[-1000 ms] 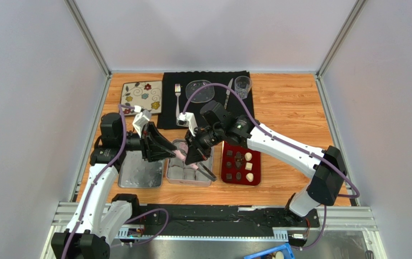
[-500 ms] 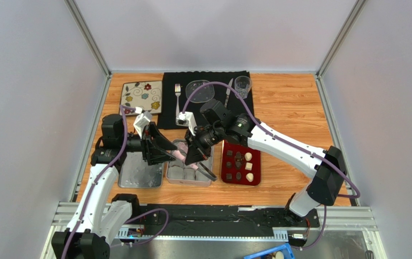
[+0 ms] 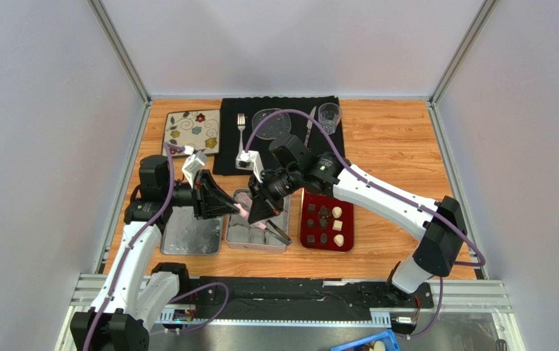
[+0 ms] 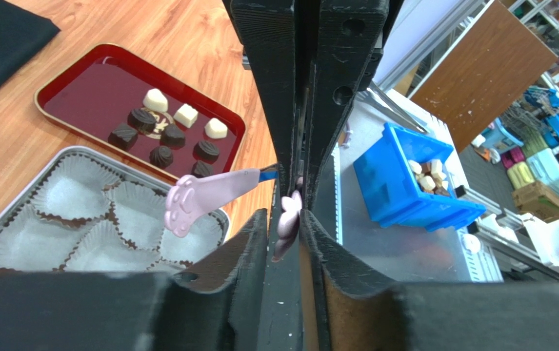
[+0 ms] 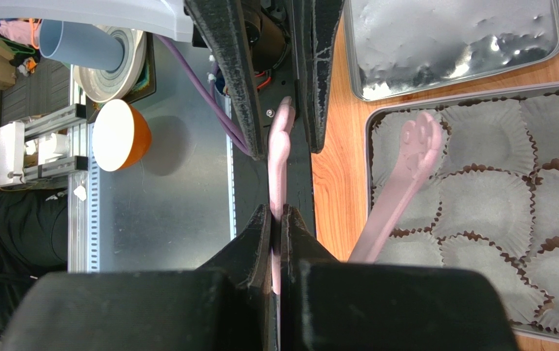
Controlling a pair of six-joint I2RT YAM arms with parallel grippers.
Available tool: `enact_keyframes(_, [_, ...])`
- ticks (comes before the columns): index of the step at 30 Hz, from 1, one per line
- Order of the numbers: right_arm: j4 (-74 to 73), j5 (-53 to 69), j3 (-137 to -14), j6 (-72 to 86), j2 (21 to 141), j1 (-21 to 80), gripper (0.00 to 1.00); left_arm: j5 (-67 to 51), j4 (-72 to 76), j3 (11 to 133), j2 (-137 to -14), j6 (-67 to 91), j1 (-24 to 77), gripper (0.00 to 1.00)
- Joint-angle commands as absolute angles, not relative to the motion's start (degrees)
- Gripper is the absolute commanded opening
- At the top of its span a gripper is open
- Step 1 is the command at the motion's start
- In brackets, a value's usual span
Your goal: Pack the chocolate
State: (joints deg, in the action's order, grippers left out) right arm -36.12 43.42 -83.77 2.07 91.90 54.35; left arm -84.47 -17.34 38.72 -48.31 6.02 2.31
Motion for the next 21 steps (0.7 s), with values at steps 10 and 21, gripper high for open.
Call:
enact_keyframes(10, [-33.0, 43.5, -87.3, 1.3, 92.6, 54.1, 0.18, -101.0, -17.7, 38.8, -48.4, 5.2, 2.8, 0.00])
enact_keyframes(21, [-21.3, 31.8, -72.7, 7.1, 73.1, 45.8, 0.61, -88.5, -12.0, 46.3, -52.8, 10.6, 2.8, 0.00])
